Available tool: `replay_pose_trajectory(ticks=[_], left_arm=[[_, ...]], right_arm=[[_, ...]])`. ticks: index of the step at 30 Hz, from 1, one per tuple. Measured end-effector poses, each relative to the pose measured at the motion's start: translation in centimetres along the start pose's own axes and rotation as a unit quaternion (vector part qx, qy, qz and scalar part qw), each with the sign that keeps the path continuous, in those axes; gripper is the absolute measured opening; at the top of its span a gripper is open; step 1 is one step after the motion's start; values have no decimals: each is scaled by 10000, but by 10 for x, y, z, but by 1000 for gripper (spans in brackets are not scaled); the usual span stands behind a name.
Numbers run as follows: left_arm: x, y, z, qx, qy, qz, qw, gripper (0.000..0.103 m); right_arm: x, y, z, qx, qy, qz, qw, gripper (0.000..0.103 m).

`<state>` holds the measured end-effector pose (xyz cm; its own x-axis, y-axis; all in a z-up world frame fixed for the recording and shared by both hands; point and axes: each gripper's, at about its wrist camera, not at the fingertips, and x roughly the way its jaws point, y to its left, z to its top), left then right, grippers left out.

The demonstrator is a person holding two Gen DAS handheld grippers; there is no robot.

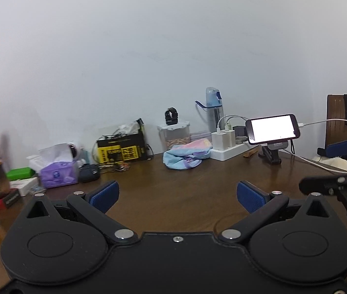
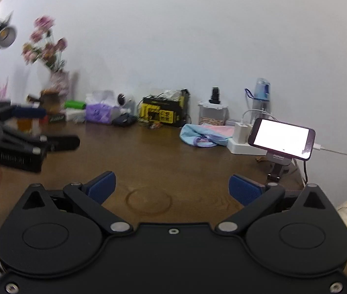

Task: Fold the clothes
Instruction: 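Move both grippers toward the blue-pink garment by the power strip, then grasp the purple trim of the garment with the left gripper and lift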

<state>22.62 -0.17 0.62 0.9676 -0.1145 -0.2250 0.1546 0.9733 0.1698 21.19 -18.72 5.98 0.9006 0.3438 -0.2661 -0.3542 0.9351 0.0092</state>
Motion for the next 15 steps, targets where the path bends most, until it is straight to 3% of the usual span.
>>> replay_pose_trajectory(ticks=[6,10,15], left_arm=[[66,14,18,80,165,-400,9990,103],[132,6,35,919,112,-404,9949,103],[223,-13,42,1676,88,-812,9825,103]], right_arm=[[43,-29,18,430,6,-49,9991,103],[64,-37,22,349,109,-245,9990,103],[71,-39,15,372,181,-122,9991,103]])
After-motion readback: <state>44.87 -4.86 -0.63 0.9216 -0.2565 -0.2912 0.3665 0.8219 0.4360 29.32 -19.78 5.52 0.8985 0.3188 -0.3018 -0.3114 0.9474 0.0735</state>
